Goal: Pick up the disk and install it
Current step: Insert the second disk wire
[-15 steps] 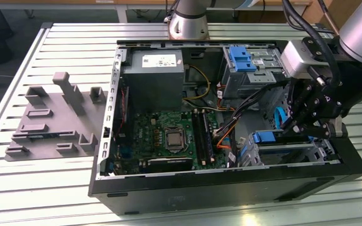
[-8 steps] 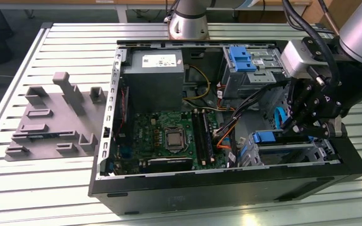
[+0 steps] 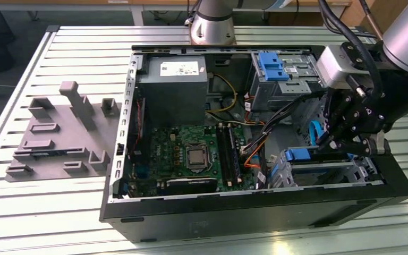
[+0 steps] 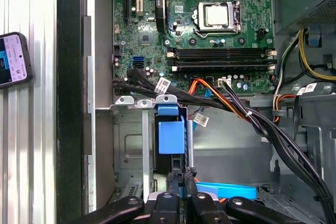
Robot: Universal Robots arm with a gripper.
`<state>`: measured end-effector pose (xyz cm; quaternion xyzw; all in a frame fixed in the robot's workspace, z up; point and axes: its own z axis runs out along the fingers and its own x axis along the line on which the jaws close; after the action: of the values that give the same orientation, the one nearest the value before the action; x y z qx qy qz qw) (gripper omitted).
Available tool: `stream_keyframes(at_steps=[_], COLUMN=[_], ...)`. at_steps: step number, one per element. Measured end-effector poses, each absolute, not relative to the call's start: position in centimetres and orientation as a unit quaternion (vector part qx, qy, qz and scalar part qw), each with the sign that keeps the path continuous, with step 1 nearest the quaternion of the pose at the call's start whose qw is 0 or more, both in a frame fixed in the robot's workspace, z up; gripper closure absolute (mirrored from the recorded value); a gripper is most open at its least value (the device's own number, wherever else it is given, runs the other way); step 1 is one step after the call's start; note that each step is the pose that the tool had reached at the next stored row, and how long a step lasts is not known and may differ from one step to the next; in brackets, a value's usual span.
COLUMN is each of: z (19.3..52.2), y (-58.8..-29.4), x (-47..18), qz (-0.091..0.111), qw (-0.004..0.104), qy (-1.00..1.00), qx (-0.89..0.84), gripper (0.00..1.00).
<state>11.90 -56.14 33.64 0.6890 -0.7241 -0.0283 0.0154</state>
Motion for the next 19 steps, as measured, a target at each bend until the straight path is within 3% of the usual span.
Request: stream_keyframes(at_steps=[19], z=[33.27], y=[-56.17], x=[11.92], qz=[-0.028], qw=[0.015], qy=[-0.724], qx=[0.689], gripper=[0.84])
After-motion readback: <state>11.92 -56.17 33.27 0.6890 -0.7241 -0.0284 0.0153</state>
